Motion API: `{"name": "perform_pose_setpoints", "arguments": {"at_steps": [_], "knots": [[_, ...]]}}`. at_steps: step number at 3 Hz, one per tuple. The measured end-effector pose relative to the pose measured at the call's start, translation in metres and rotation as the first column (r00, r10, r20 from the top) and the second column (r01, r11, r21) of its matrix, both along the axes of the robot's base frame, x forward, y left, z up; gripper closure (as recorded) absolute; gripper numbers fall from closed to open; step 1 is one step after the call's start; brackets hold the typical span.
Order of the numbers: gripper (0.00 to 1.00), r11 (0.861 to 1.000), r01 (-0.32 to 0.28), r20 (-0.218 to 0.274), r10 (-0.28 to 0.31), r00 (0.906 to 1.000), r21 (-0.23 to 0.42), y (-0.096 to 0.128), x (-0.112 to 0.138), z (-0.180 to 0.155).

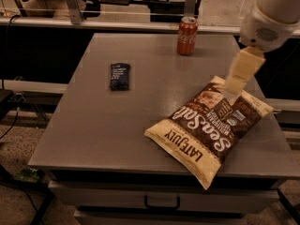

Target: Move rxbar blueberry near brown chip bag

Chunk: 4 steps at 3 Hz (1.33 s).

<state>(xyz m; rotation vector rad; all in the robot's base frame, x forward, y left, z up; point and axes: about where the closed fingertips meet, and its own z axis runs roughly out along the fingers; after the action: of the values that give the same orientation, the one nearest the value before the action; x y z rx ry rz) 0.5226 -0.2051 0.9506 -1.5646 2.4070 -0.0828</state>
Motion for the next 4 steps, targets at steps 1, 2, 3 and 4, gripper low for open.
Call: {"name": "perform_pose_setpoints", "arguments": {"at_steps": [1, 2, 3, 4], "knots": [[0.00, 0.992, 0.110, -0.042, -0.108, 0.9933, 0.068, 0.049, 0.084, -0.029], [0.00, 0.987, 0.138, -0.051, -0.134, 0.9897, 0.084, 0.076, 0.114, -0.039], [0.00, 0.979, 0.200, -0.045, -0.198, 0.9791, 0.038, 0.107, 0.135, -0.049], [0.00, 0.955, 0.295, -0.028, -0.296, 0.9549, -0.028, 0.129, 0.150, -0.059]]}}
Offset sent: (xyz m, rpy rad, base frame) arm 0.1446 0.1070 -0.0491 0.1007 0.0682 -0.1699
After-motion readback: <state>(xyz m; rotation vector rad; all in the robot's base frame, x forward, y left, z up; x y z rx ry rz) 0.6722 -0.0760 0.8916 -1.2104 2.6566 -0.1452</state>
